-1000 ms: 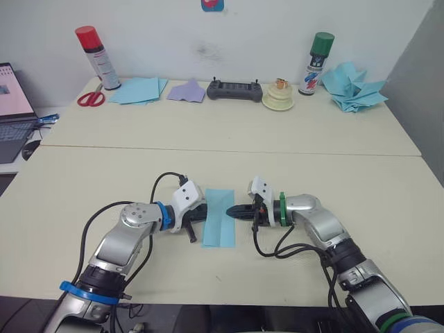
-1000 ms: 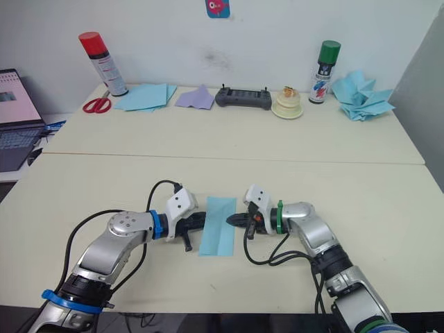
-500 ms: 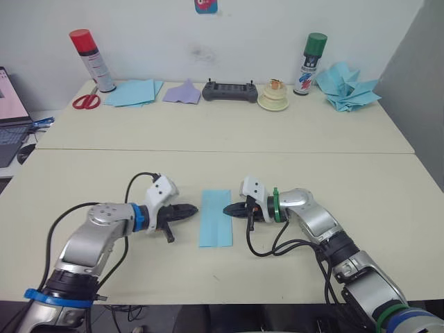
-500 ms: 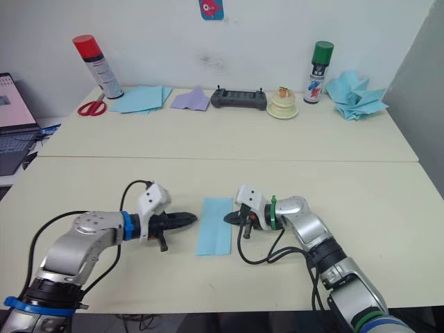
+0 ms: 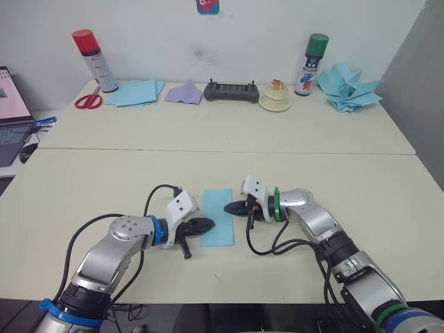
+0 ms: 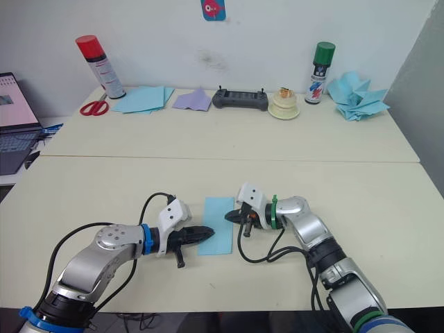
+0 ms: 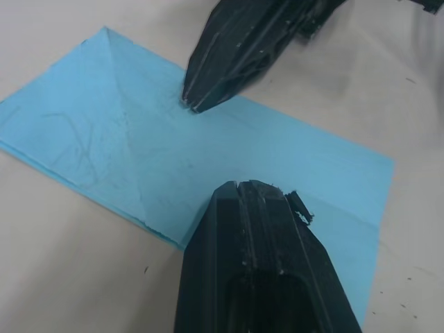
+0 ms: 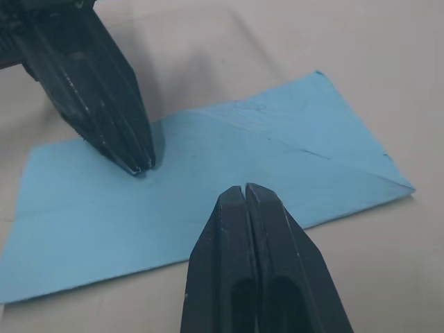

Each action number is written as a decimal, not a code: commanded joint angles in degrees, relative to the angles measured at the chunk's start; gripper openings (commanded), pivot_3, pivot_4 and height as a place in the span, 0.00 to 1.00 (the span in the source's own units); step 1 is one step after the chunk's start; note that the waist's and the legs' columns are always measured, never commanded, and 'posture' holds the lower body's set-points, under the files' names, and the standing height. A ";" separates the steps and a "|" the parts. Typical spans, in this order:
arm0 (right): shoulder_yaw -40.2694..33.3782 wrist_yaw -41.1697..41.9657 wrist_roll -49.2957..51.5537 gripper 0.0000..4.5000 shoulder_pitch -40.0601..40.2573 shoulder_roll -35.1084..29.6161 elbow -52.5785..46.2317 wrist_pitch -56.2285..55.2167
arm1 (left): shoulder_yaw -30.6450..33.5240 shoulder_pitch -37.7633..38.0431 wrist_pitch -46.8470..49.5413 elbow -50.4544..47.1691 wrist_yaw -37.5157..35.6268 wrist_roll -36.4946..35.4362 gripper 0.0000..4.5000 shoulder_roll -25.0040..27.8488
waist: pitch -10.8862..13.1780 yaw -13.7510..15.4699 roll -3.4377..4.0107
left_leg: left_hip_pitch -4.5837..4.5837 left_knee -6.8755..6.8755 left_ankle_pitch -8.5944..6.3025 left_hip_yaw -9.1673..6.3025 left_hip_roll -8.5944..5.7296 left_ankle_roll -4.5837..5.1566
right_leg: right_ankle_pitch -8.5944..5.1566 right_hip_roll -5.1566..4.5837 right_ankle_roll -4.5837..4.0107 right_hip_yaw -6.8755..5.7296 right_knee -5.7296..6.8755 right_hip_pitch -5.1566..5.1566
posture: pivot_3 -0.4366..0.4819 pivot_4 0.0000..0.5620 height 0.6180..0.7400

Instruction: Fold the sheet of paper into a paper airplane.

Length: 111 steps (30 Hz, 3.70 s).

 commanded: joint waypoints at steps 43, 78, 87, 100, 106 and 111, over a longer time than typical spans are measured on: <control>6.25 6.49 0.67 0.01 9.10 -8.40 -19.62 17.14 | -3.76 1.40 -2.72 5.36 -1.85 3.50 0.00 -0.68 | -0.29 0.66 0.33 | 0.33 -0.07 -0.01 0.01 -0.06 0.01 | -0.24 -0.08 0.23 -0.01 -0.16 0.38 | 0.48 0.27 1.00; 5.88 5.52 3.55 0.01 4.58 -6.57 -16.30 19.51 | -4.20 -1.77 -5.87 10.15 -3.60 5.24 0.00 0.04 | -0.47 0.84 0.24 | 0.28 -0.15 -0.05 -0.06 -0.08 0.06 | -0.44 -0.08 0.13 -0.05 -0.17 0.32 | 0.48 0.27 1.00; 11.74 14.21 4.37 0.01 4.79 -8.76 -16.43 22.53 | -3.88 -1.31 -5.82 9.97 -3.32 5.31 0.00 0.21 | -0.50 0.84 0.25 | 0.34 -0.16 -0.05 -0.10 -0.06 0.06 | -0.45 -0.06 0.11 -0.10 -0.16 0.37 | 0.48 0.27 1.00; 1.13 11.97 10.11 0.01 4.21 -9.12 -20.92 23.05 | -3.40 -3.12 -7.17 13.23 -2.07 5.60 0.00 -1.64 | -0.41 1.14 0.31 | 0.30 -0.13 -0.04 -0.15 -0.09 0.06 | -0.49 -0.07 0.05 -0.10 -0.17 0.36 | 0.48 0.27 1.00; -3.41 4.51 11.23 0.01 3.95 -5.73 -21.35 24.02 | 0.06 -5.10 -5.12 14.93 -2.13 2.07 0.00 -3.36 | -0.40 1.13 0.30 | 0.29 -0.12 -0.04 -0.17 -0.08 0.06 | -0.49 -0.05 0.04 -0.09 -0.17 0.34 | 0.48 0.27 1.00; -0.59 -2.09 4.82 0.01 3.00 -2.72 -14.57 16.66 | 6.57 -5.80 2.85 11.13 -4.38 -6.96 0.00 -2.26 | -0.28 0.55 0.24 | -0.10 -0.15 -0.04 -0.15 0.00 0.06 | -0.34 0.06 0.26 -0.08 -0.12 -0.08 | 0.48 0.27 1.00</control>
